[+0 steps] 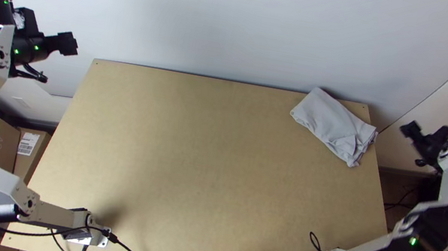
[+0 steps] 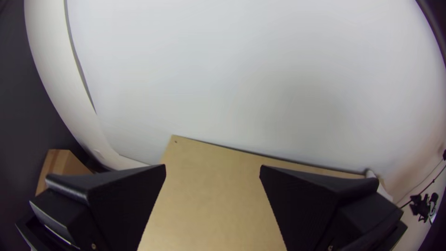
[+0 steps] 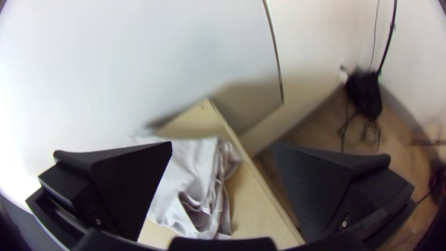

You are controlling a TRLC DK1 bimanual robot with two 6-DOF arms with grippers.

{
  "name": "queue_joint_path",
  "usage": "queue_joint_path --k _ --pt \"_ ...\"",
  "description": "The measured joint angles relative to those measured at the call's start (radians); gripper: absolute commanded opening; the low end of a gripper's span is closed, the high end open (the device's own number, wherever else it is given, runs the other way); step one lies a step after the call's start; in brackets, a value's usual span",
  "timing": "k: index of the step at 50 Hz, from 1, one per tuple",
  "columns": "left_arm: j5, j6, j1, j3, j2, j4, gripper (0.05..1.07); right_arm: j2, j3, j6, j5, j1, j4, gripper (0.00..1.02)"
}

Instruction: Fold the t-shirt

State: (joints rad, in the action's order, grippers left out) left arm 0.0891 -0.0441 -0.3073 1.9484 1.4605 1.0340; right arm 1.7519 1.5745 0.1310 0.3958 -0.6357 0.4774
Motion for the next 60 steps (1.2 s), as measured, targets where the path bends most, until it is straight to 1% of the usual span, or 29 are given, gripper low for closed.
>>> queue_joint_path --k 3,5,8,10,12,14,16,19,26,30,32,34,39,42,45,49,55,60 --pt "0.015 -0.004 0.005 -0.064 -0.043 -0.025 1.03 -0.192 -0.053 -0.024 -0.063 0.053 -0.080 0.99" --pt "0.027 -0.005 0.005 -0.113 -0.080 -0.048 1.03 -0.311 -0.071 -0.040 -0.104 0.101 -0.109 0.99" --pt "0.034 -0.008 0.005 -0.198 -0.147 -0.100 1.03 -0.466 -0.076 -0.055 -0.140 0.178 -0.123 0.99" --pt "0.035 -0.008 0.005 -0.250 -0.196 -0.121 1.03 -0.553 -0.076 -0.061 -0.154 0.218 -0.126 0.99" --pt "0.035 -0.008 0.005 -0.312 -0.253 -0.156 1.03 -0.617 -0.076 -0.064 -0.166 0.245 -0.120 0.99" --pt "0.039 -0.008 0.005 -0.373 -0.314 -0.184 1.03 -0.686 -0.076 -0.065 -0.193 0.260 -0.117 0.99" --pt "0.039 -0.007 0.005 -0.446 -0.380 -0.226 1.03 -0.749 -0.082 -0.065 -0.229 0.267 -0.120 0.99" --pt "0.042 -0.007 0.005 -0.545 -0.481 -0.274 1.03 -0.822 -0.103 -0.064 -0.259 0.269 -0.120 0.99" --pt "0.042 -0.008 0.005 -0.771 -0.737 -0.366 1.03 -0.960 -0.196 -0.052 -0.266 0.282 -0.109 0.99" --pt "0.038 -0.008 0.001 -0.879 -0.864 -0.419 1.03 -1.057 -0.288 -0.046 -0.273 0.282 -0.114 0.99" --pt "0.037 -0.008 -0.006 -0.942 -0.937 -0.459 1.03 -1.120 -0.355 -0.048 -0.274 0.282 -0.151 0.99" --pt "0.031 -0.009 -0.016 -0.995 -0.998 -0.493 1.03 -1.188 -0.431 -0.052 -0.274 0.282 -0.223 0.99" --pt "0.023 -0.013 -0.051 -1.126 -1.128 -0.602 1.03 -1.410 -0.653 -0.063 -0.265 0.285 -0.486 0.99" --pt "0.023 -0.020 -0.075 -1.223 -1.196 -0.658 1.03 -1.509 -0.747 -0.069 -0.253 0.289 -0.576 0.99" --pt "0.019 -0.027 -0.091 -1.318 -1.259 -0.707 1.03 -1.581 -0.811 -0.077 -0.248 0.290 -0.607 0.99" --pt "0.019 -0.027 -0.102 -1.444 -1.345 -0.759 1.03 -1.619 -0.880 -0.080 -0.249 0.290 -0.626 0.99" --pt "0.019 -0.032 -0.101 -1.568 -1.438 -0.770 1.03 -1.674 -1.020 -0.080 -0.249 0.290 -0.631 0.99" --pt "0.019 -0.035 -0.100 -1.622 -1.450 -0.779 1.03 -1.732 -1.126 -0.080 -0.250 0.290 -0.679 0.99"
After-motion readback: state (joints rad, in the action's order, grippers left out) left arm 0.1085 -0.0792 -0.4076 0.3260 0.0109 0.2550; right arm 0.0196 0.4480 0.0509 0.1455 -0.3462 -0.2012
